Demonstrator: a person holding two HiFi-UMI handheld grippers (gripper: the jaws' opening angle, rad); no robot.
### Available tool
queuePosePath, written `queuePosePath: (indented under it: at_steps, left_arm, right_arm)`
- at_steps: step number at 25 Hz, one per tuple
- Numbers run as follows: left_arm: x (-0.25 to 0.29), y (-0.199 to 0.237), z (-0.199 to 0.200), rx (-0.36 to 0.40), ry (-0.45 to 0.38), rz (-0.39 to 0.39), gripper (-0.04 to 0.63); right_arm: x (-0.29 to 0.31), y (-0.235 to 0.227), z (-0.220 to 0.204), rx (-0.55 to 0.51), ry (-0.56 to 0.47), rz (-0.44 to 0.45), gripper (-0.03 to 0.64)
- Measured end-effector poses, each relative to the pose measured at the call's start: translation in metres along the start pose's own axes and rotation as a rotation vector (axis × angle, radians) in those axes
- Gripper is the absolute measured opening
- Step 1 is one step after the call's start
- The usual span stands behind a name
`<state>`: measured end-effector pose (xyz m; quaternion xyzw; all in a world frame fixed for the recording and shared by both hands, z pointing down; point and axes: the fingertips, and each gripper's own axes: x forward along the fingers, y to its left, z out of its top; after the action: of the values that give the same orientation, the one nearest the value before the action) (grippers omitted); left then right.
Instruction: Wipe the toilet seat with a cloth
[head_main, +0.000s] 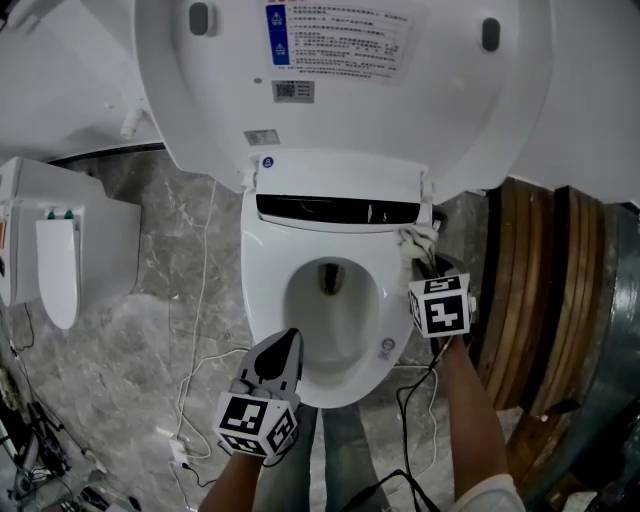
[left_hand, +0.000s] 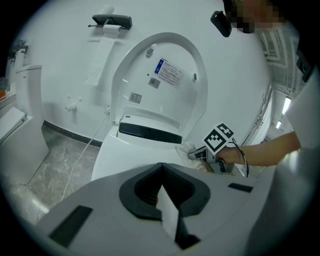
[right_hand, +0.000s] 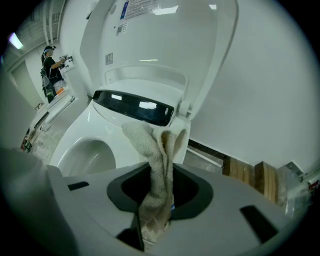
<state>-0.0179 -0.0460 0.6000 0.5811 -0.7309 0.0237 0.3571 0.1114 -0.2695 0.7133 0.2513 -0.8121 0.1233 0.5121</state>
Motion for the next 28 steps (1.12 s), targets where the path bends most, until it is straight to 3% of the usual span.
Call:
queuePosePath:
  at_steps: [4,9,18,28]
  left_arm:
    - [-0.004,0.004,0.0,0.0,-0.003,0.003,0.009]
    - [-0.006,0.004,-0.002,0.0,-0.002,-0.001,0.009]
    - [-0.012,-0.015,0.021,0.034,-0.039,-0.04,0.009]
    - [-0.046,-0.048,0.062,0.043,-0.106,-0.055,0.009]
  right_arm:
    - [-0.002,0.001,0.001,0.013,-0.018,-0.004,0.098]
    - [-0.01,0.012,0.006,-0.057,-0.071,0.019,0.097]
    - [-0.039,0.017,-0.009,-0.019,-0.101,0.007,0.097]
    - [-0.127,0.032,-0.016,-0.037,-0.138,0.012,0.097]
